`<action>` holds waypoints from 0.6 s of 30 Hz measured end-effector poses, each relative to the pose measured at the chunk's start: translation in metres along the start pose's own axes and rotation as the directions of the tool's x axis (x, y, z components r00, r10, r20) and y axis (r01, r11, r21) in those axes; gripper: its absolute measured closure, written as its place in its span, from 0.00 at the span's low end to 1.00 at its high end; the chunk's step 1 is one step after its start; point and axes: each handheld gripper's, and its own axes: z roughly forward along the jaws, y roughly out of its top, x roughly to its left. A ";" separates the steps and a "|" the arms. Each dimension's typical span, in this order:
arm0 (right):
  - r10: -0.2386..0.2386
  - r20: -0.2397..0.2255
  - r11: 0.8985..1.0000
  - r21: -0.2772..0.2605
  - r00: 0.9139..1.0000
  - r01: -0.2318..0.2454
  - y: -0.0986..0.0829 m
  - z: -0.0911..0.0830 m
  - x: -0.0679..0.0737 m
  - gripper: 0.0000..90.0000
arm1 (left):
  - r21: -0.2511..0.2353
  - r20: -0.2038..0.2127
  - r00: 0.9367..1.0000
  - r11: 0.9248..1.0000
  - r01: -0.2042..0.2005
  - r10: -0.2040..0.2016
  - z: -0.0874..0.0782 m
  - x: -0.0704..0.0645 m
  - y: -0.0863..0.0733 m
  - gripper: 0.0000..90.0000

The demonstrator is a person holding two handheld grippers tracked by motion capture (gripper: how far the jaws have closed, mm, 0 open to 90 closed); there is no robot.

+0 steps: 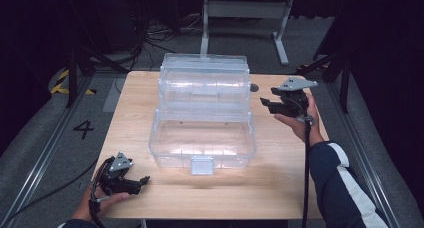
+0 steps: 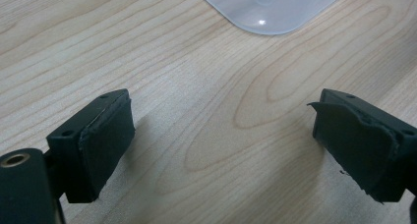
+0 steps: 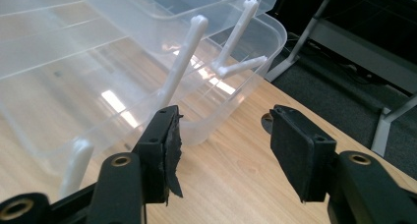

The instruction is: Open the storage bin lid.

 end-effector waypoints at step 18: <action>-0.059 0.004 0.998 -0.023 0.998 0.059 -0.051 -0.041 0.019 0.47 | -0.001 0.000 1.000 1.000 0.001 -0.001 0.000 0.000 0.000 0.10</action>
